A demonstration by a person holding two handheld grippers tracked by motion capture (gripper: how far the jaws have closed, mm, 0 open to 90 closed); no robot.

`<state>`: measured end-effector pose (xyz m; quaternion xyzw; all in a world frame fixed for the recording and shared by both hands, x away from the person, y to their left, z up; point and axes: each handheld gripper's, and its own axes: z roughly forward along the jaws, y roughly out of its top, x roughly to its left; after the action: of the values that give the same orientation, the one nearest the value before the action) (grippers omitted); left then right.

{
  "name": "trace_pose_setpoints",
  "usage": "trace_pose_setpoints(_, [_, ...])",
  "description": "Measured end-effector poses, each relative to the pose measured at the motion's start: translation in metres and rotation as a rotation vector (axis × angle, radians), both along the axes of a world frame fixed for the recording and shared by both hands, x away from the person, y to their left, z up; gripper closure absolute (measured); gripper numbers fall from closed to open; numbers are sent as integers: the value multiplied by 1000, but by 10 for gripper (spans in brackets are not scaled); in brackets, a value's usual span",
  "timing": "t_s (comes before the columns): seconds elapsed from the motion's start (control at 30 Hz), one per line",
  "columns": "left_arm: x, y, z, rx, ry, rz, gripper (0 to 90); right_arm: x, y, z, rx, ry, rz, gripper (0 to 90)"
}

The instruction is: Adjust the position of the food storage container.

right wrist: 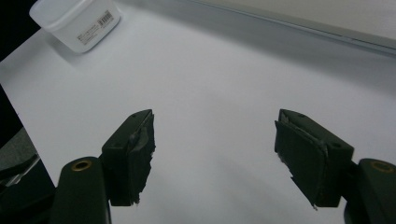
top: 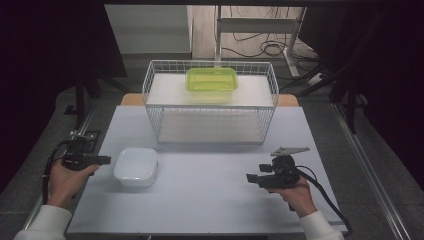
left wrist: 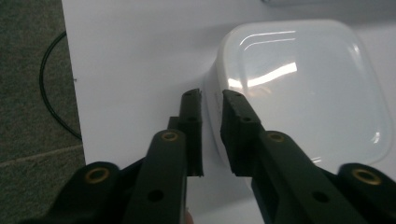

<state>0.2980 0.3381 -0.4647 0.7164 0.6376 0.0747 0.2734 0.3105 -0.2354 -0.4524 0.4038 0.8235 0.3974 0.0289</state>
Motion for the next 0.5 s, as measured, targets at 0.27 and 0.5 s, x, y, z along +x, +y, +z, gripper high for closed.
trace_pose_setpoints(0.27, [6, 3, -16, -15, 51, 5, 893, 1, 1, -2, -10, 5, -4, 279])
trace_pose_setpoints(0.5, [7, -1, -24, -32, 74, -16, 894, 1, 1, -2, -12, 8, -17, 272])
